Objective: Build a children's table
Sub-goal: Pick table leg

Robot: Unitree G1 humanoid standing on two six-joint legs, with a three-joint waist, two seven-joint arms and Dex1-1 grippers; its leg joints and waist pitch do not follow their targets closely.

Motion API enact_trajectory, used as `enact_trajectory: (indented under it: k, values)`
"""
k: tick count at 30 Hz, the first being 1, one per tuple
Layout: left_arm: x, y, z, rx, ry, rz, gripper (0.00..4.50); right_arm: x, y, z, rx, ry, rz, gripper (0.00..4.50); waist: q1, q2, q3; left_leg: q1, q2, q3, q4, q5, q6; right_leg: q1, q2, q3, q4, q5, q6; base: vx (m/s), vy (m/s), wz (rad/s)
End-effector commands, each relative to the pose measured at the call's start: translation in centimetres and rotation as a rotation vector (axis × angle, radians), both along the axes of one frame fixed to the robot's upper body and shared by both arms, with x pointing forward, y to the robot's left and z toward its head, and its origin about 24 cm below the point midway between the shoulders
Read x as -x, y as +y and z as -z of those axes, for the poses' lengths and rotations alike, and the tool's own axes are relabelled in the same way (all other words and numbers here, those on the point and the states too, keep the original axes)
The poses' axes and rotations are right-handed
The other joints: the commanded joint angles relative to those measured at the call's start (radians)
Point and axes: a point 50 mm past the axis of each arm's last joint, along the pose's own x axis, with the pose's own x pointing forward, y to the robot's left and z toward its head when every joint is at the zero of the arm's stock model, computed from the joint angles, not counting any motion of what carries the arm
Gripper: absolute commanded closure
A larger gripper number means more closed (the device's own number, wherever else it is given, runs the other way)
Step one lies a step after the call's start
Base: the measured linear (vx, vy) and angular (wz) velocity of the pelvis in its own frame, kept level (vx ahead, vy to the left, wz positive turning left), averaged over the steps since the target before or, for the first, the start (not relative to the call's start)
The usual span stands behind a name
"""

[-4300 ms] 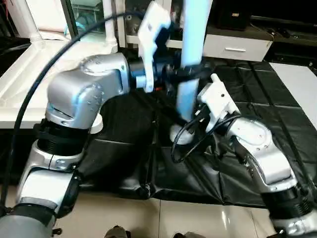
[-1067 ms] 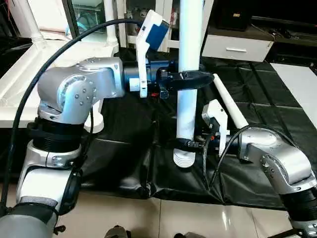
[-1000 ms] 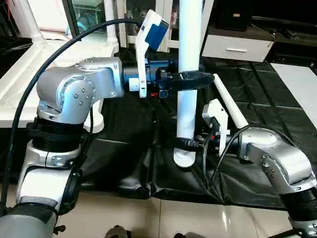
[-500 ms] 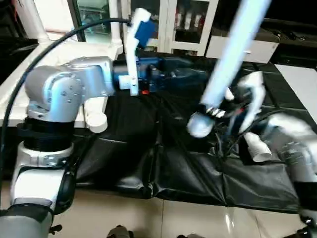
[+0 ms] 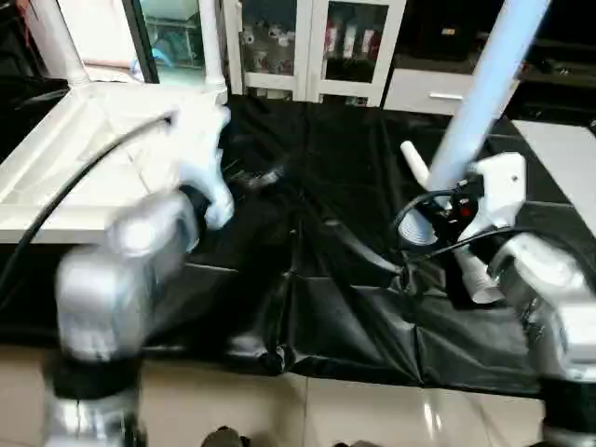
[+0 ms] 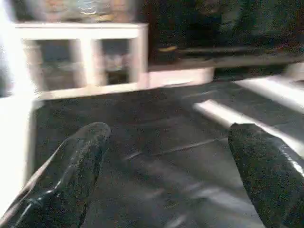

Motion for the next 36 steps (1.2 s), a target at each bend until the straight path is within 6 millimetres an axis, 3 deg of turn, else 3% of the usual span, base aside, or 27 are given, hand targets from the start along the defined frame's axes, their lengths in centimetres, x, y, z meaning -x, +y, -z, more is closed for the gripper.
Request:
enact_trajectory:
  k: [1,4,6,8,10,12,13,14,15,16,17,18,19,20,21,22,23,24,25,26,27,28,30,31,33,34,36]
  values:
    - [0.2,0.1,0.4,-0.068,-0.064,-0.08,0.05,0.1,-0.1,-0.9,0.047,-0.058,0.045,2.63,-0.006,-0.007,-0.078,0.021,0.019,-0.006,-0.075,-0.3,-0.015,0.035,-0.059,0.027,-0.109,-0.581,0.024,0.0,0.0,0.0]
    - [0.9,0.7,3.1,-0.018,-0.056,-0.217,0.05,0.4,0.6,0.1,-0.051,-0.072,0.11,2.63,-0.02,-0.018,-0.07,0.011,0.008,0.003,-0.07,-0.335,0.013,0.035,-0.085,0.036,-0.131,-0.684,0.043,0.0,0.0,0.0]
    - [1.0,0.5,3.5,-0.077,-0.089,-0.215,0.05,0.8,1.5,1.0,-0.099,-0.048,0.08,2.63,-0.004,-0.023,-0.071,0.008,0.004,0.003,-0.051,-0.296,0.059,0.04,-0.137,0.069,-0.145,-0.782,0.043,0.0,0.0,0.0]
    - [1.0,0.3,3.7,-0.104,-0.097,-0.22,0.05,1.1,2.3,1.9,-0.107,-0.021,0.049,2.63,0.023,-0.034,-0.074,-0.01,0.013,-0.021,-0.001,-0.218,0.115,0.057,-0.229,0.132,-0.16,-0.872,0.057,-0.022,0.067,-0.02]
    - [0.9,0.5,3.8,-0.095,-0.097,-0.23,0.05,1.4,3.2,2.0,-0.115,-0.016,0.022,2.63,0.027,-0.019,-0.069,-0.009,0.022,-0.041,0.017,-0.21,0.133,0.05,-0.259,0.141,-0.173,-0.883,0.023,-0.03,0.14,0.01]
    - [0.9,0.6,3.9,-0.104,-0.103,-0.242,0.05,1.6,3.4,2.0,-0.116,-0.016,0.016,2.63,0.005,0.004,-0.062,0.013,0.025,-0.041,-0.03,-0.303,0.141,0.041,-0.193,0.088,-0.153,-0.786,-0.039,-0.029,0.178,0.01]
    - [0.9,0.8,3.9,-0.103,-0.108,-0.254,0.05,1.6,3.6,2.0,-0.116,-0.013,0.011,2.63,-0.032,0.016,-0.062,0.04,0.013,-0.019,-0.075,-0.443,0.127,0.021,-0.103,0.02,-0.11,-0.667,-0.032,-0.05,0.209,0.03]
    - [0.9,0.8,4.0,-0.096,-0.108,-0.257,0.05,1.7,3.7,2.0,-0.12,-0.008,0.009,2.63,-0.061,0.039,-0.066,0.049,0.01,0.002,-0.131,-0.567,0.102,0.01,-0.028,-0.035,-0.037,-0.471,-0.028,-0.05,0.209,0.03]
    - [0.9,0.8,4.1,-0.09,-0.109,-0.259,0.05,1.7,3.7,2.1,-0.121,-0.005,0.008,2.63,-0.072,0.036,-0.065,0.041,0.018,0.012,-0.159,-0.615,0.1,0.012,-0.007,-0.058,0.023,-0.366,-0.032,-0.066,0.21,0.1]
    - [0.8,0.8,4.1,-0.087,-0.114,-0.268,0.05,1.8,3.7,2.4,-0.127,0.004,0.008,2.63,-0.068,0.034,-0.061,0.022,0.02,0.041,-0.2,-0.671,0.088,0.022,0.01,-0.096,0.131,-0.221,-0.031,-0.073,0.174,0.11]
    - [0.8,0.8,4.3,-0.083,-0.119,-0.27,0.05,1.9,3.7,2.6,-0.134,0.013,0.009,2.63,-0.069,0.022,-0.05,0.002,0.036,0.055,-0.216,-0.728,0.069,0.048,-0.017,-0.09,0.141,-0.213,-0.026,-0.073,0.174,0.11]
    - [0.8,0.8,4.3,-0.084,-0.12,-0.271,0.05,1.9,3.7,2.7,-0.135,0.014,0.01,2.63,-0.056,0.006,-0.055,0.0,0.045,0.06,-0.211,-0.726,0.045,0.066,-0.041,-0.06,0.129,-0.266,-0.014,-0.049,0.089,0.08]
    - [0.8,0.8,4.6,-0.089,-0.123,-0.284,0.05,2.0,3.6,3.2,-0.144,0.028,0.015,2.63,-0.032,-0.065,-0.08,0.033,0.018,0.056,-0.05,-0.549,-0.033,0.021,-0.206,0.068,-0.029,-0.663,0.039,0.0,0.0,0.0]
    - [0.8,0.8,4.6,-0.09,-0.121,-0.289,0.05,2.0,3.6,3.3,-0.145,0.03,0.016,2.63,-0.02,-0.052,-0.086,-0.022,-0.066,-0.062,0.193,-0.238,0.025,0.013,-0.301,0.214,-0.155,-0.88,0.049,0.0,0.0,0.0]
    - [0.8,0.8,4.7,-0.091,-0.118,-0.295,0.05,2.0,3.5,3.4,-0.145,0.033,0.017,2.63,-0.027,-0.053,-0.089,-0.108,-0.065,-0.116,0.225,-0.206,0.024,0.106,-0.335,0.206,-0.118,-0.84,0.028,0.105,0.11,-0.22]
    - [0.8,0.8,4.8,-0.099,-0.114,-0.301,0.05,2.0,3.5,3.5,-0.145,0.035,0.012,2.63,-0.02,-0.051,-0.076,-0.112,-0.049,-0.145,0.224,-0.203,-0.028,0.108,-0.323,0.162,-0.108,-0.702,-0.045,0.012,0.213,-0.29]
    - [0.7,0.8,4.9,-0.112,-0.109,-0.311,0.05,2.0,3.5,3.6,-0.145,0.039,0.004,2.63,-0.014,-0.043,-0.072,-0.046,-0.029,-0.136,0.173,-0.254,-0.023,0.08,-0.281,0.127,-0.118,-0.567,-0.173,0.012,0.213,-0.29]
    - [0.6,0.9,4.9,-0.169,-0.124,-0.327,0.05,2.0,3.5,3.7,-0.129,0.036,0.0,2.63,-0.022,-0.015,-0.078,-0.014,-0.02,-0.124,0.056,-0.207,0.02,0.088,-0.184,0.053,-0.087,-0.506,-0.225,-0.087,0.251,0.04]
    - [0.6,1.0,4.9,-0.21,-0.137,-0.337,0.05,1.9,3.5,3.8,-0.117,0.034,-0.003,2.63,-0.038,0.001,-0.074,0.014,-0.023,-0.114,-0.007,-0.206,0.04,0.066,-0.097,0.01,-0.058,-0.476,-0.212,-0.091,0.256,0.18]
    - [0.6,1.0,4.9,-0.193,-0.131,-0.339,0.05,2.0,3.3,3.8,-0.11,0.034,0.004,2.63,-0.083,0.048,-0.09,0.041,0.034,-0.162,-0.079,-0.318,0.005,0.007,0.009,-0.003,0.086,-0.215,-0.114,-0.091,0.256,0.18]
    - [0.6,1.1,4.9,-0.163,-0.124,-0.349,0.05,2.1,3.1,3.8,-0.113,0.034,0.011,2.63,-0.075,0.061,-0.083,0.024,0.05,-0.183,-0.101,-0.478,-0.16,0.027,-0.004,0.002,0.078,-0.054,-0.073,-0.095,0.257,0.19]
    - [0.6,1.1,4.9,-0.145,-0.12,-0.35,0.05,2.2,3.1,3.8,-0.12,0.035,0.013,2.63,-0.073,0.067,-0.085,0.037,0.075,-0.199,-0.106,-0.521,-0.23,0.023,-0.007,0.003,0.073,-0.025,-0.064,-0.076,0.218,0.08]
    - [0.7,1.2,4.8,-0.117,-0.118,-0.345,0.05,2.4,2.8,3.9,-0.128,0.042,0.022,2.63,-0.07,0.072,-0.079,0.051,0.147,-0.23,-0.134,-0.522,-0.231,0.008,-0.021,0.007,0.092,-0.104,-0.024,-0.071,0.17,0.09]
    - [0.8,1.0,4.7,-0.117,-0.122,-0.327,0.05,2.6,2.6,4.0,-0.123,0.043,0.024,2.63,-0.064,0.066,-0.087,0.051,0.179,-0.246,-0.14,-0.455,-0.148,-0.009,-0.017,0.009,0.137,-0.189,0.01,-0.079,0.07,0.09]
    - [1.1,0.7,4.6,-0.11,-0.131,-0.293,0.05,2.7,2.5,4.1,-0.119,0.047,0.031,2.63,-0.049,0.071,-0.085,0.021,0.133,-0.205,-0.132,-0.433,-0.032,0.005,-0.014,0.017,0.142,-0.201,0.017,-0.088,0.051,0.08]
    - [1.4,0.5,4.7,-0.105,-0.123,-0.272,0.05,2.7,2.3,4.1,-0.124,0.044,0.036,2.63,-0.049,0.051,-0.089,0.016,0.068,-0.177,-0.129,-0.504,0.04,0.034,-0.029,0.03,0.084,-0.171,0.0,-0.096,-0.025,-0.03]
    - [1.4,0.8,4.9,-0.074,-0.118,-0.264,0.05,2.7,2.2,4.1,-0.126,0.041,0.048,2.63,-0.042,0.03,-0.089,-0.007,0.009,-0.143,-0.089,-0.5,0.024,0.057,-0.079,0.063,0.008,-0.137,-0.015,-0.095,-0.044,-0.09]
